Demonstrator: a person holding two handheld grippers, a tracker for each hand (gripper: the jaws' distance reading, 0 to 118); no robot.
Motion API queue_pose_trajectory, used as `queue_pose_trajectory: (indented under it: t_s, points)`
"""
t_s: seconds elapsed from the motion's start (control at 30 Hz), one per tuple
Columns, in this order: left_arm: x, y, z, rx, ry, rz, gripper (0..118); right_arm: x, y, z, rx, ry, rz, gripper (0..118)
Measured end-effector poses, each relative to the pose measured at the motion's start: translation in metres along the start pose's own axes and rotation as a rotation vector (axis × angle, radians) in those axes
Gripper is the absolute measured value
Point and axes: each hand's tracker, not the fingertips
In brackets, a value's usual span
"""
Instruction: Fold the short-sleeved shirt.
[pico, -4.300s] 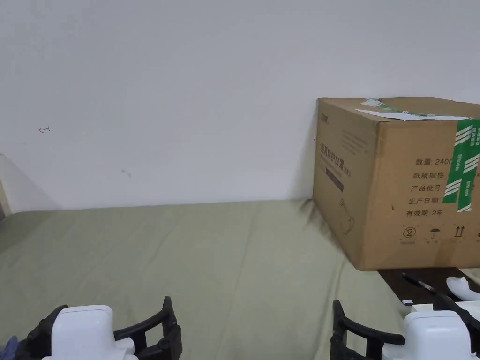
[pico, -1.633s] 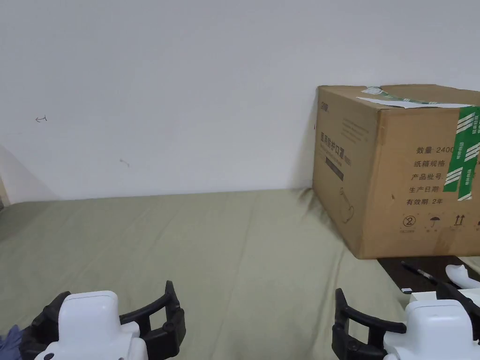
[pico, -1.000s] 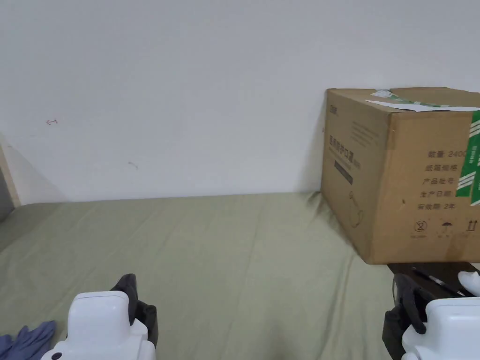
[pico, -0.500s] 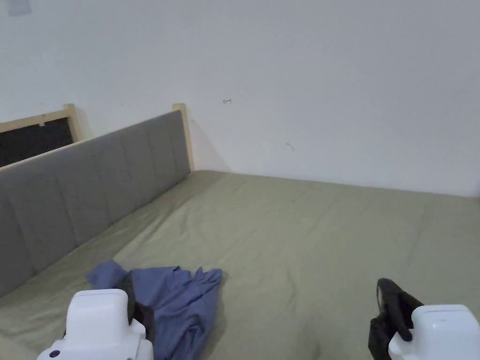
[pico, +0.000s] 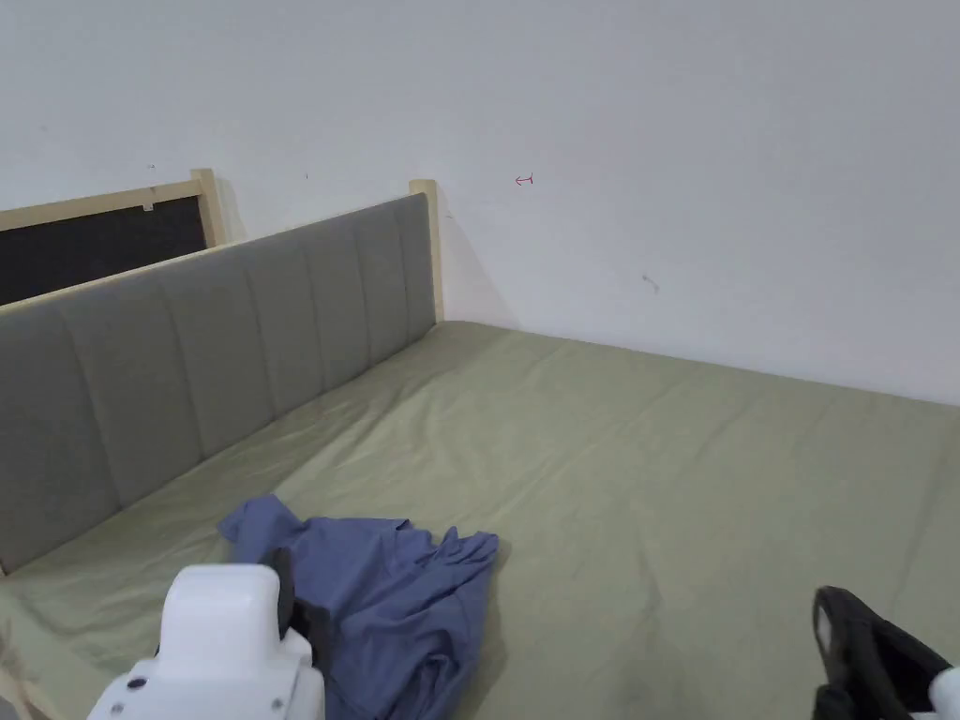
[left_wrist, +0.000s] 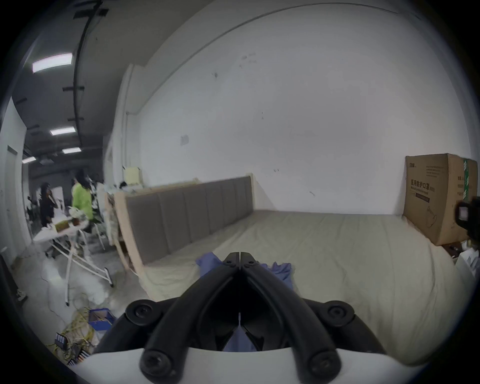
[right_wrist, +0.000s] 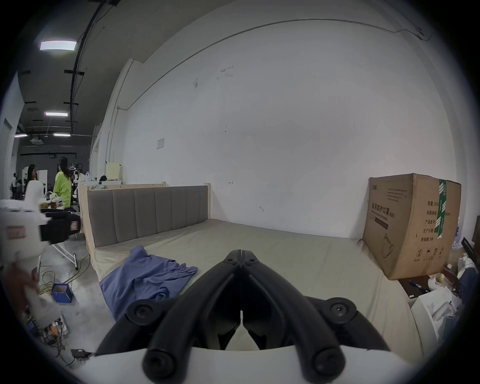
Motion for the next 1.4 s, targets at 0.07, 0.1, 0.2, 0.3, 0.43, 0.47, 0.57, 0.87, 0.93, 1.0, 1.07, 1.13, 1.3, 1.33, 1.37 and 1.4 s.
queue_pose_trajectory:
  t_s: [0.07, 0.1, 0.2, 0.3, 0.43, 0.47, 0.57, 0.87, 0.93, 1.0, 1.07, 1.13, 1.3, 1.33, 1.37, 1.4]
  points:
    - [-0.007, 0.003, -0.053, -0.105, -0.068, 0.015, 0, 0.009, -0.001, 0.001, -0.018, -0.014, 0.009, 0]
    - [-0.009, 0.004, -0.088, -0.204, -0.118, -0.005, 0, 0.013, -0.002, 0.001, -0.036, -0.023, 0.015, 0]
    - [-0.010, -0.009, -0.195, -0.602, -0.229, -0.060, 0, 0.028, -0.004, -0.001, -0.104, -0.047, 0.015, 0]
    - [-0.013, -0.042, -0.267, -0.837, -0.303, -0.003, 11, 0.041, -0.009, -0.006, -0.178, -0.086, -0.003, 0]
    - [-0.004, -0.075, -0.317, -0.915, -0.258, -0.118, 90, 0.055, -0.022, -0.012, -0.248, -0.113, -0.076, 0]
    - [-0.003, -0.079, -0.324, -0.903, -0.253, -0.116, 114, 0.057, -0.026, -0.014, -0.268, -0.117, -0.083, 0]
    - [-0.005, -0.091, -0.343, -0.911, -0.220, -0.116, 118, 0.058, -0.039, -0.022, -0.344, -0.133, -0.076, 0]
    - [-0.010, -0.137, -0.375, -1.105, -0.132, -0.049, 110, 0.060, -0.057, -0.033, -0.441, -0.084, -0.096, 0]
    - [-0.008, -0.130, -0.366, -1.037, -0.145, -0.047, 95, 0.060, -0.056, -0.036, -0.446, -0.072, -0.100, 0]
    - [-0.004, -0.119, -0.357, -0.979, -0.196, -0.094, 43, 0.060, -0.055, -0.038, -0.446, -0.064, -0.108, 0]
    - [-0.002, -0.109, -0.348, -0.958, -0.193, -0.172, 4, 0.060, -0.052, -0.039, -0.440, -0.055, -0.122, 0]
    - [-0.008, -0.094, -0.338, -0.940, -0.204, -0.191, 4, 0.060, -0.049, -0.038, -0.432, -0.040, -0.135, 0]
    - [-0.041, -0.012, -0.299, -0.787, -0.260, -0.005, 4, 0.064, -0.040, -0.029, -0.392, -0.001, -0.158, 0]
    - [-0.044, 0.011, -0.287, -0.733, -0.280, -0.001, 4, 0.065, -0.038, -0.026, -0.379, 0.004, -0.162, 0]
    - [-0.038, 0.033, -0.272, -0.715, -0.327, -0.004, 4, 0.068, -0.036, -0.024, -0.368, 0.006, -0.164, 0]
    - [-0.033, 0.058, -0.255, -0.658, -0.348, -0.020, 4, 0.070, -0.034, -0.021, -0.357, 0.004, -0.169, 0]
